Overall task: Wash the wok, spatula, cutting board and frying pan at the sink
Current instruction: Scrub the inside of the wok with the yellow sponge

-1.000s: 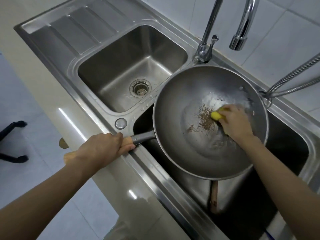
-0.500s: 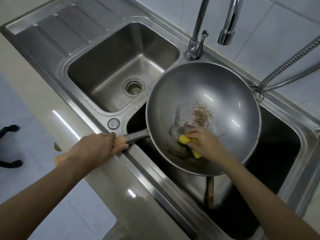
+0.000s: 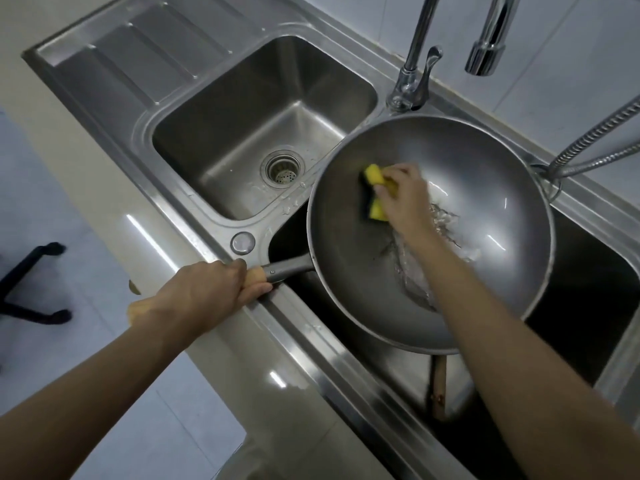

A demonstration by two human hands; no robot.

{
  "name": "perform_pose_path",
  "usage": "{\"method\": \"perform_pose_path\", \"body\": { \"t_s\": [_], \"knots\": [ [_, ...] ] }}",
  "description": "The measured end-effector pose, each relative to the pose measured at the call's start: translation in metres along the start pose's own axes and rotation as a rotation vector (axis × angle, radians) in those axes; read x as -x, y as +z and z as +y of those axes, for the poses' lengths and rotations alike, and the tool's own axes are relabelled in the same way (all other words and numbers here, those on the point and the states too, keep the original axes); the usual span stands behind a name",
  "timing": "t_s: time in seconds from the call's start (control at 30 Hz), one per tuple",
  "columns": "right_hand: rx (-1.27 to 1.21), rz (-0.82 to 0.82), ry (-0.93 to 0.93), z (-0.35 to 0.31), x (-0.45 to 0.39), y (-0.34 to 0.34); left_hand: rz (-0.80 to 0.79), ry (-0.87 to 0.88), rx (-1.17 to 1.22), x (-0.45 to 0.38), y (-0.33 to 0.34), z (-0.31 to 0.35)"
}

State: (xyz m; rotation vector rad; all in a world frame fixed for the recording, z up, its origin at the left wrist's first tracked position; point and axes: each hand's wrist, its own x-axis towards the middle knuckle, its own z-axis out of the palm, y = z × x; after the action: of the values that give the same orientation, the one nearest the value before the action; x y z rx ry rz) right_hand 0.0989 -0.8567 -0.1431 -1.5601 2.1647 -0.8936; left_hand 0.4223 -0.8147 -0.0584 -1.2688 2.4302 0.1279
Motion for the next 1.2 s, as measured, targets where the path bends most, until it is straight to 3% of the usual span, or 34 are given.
{"method": "perform_pose_path", "body": {
  "t_s": [0.1, 0.2, 0.37, 0.5, 0.57, 0.67, 0.77, 0.83, 1.0, 1.2],
  "knots": [
    [-0.231, -0.112, -0.005, -0.032, 0.036, 0.026, -0.007, -0.008, 0.010, 0.002, -0.001, 0.001],
    [-0.285, -0.297, -0.046, -0.040, 0.077, 0.020, -0.029, -0.009, 0.020, 0.000, -0.004, 0.001],
    [0.103, -0.539, -0.201, 0.015, 0.108, -0.021, -0.048, -0.013, 0.015, -0.001, -0.002, -0.001],
    [0.533, -0.287, -0.084, 0.071, 0.075, -0.054, -0.050, -0.010, 0.010, -0.001, 0.001, -0.001],
    [0.610, -0.123, -0.019, 0.074, 0.044, -0.067, -0.068, -0.024, 0.012, 0.000, -0.001, -0.001],
    [0.495, 0.098, 0.026, 0.055, 0.003, -0.067, -0.078, -0.028, 0.002, -0.001, -0.004, 0.000],
    [0.233, 0.180, 0.058, 0.023, -0.022, -0.039, -0.075, -0.031, -0.007, -0.002, -0.006, 0.001],
    [0.088, 0.150, 0.007, 0.000, -0.022, -0.014, -0.084, -0.035, -0.011, -0.002, -0.007, 0.001],
    [-0.051, -0.139, -0.128, -0.038, 0.050, 0.031, -0.064, -0.028, 0.010, -0.002, -0.007, 0.000],
    [0.152, -0.243, -0.178, 0.018, 0.128, -0.001, -0.067, -0.001, 0.015, -0.002, -0.008, -0.001]
  ]
}}
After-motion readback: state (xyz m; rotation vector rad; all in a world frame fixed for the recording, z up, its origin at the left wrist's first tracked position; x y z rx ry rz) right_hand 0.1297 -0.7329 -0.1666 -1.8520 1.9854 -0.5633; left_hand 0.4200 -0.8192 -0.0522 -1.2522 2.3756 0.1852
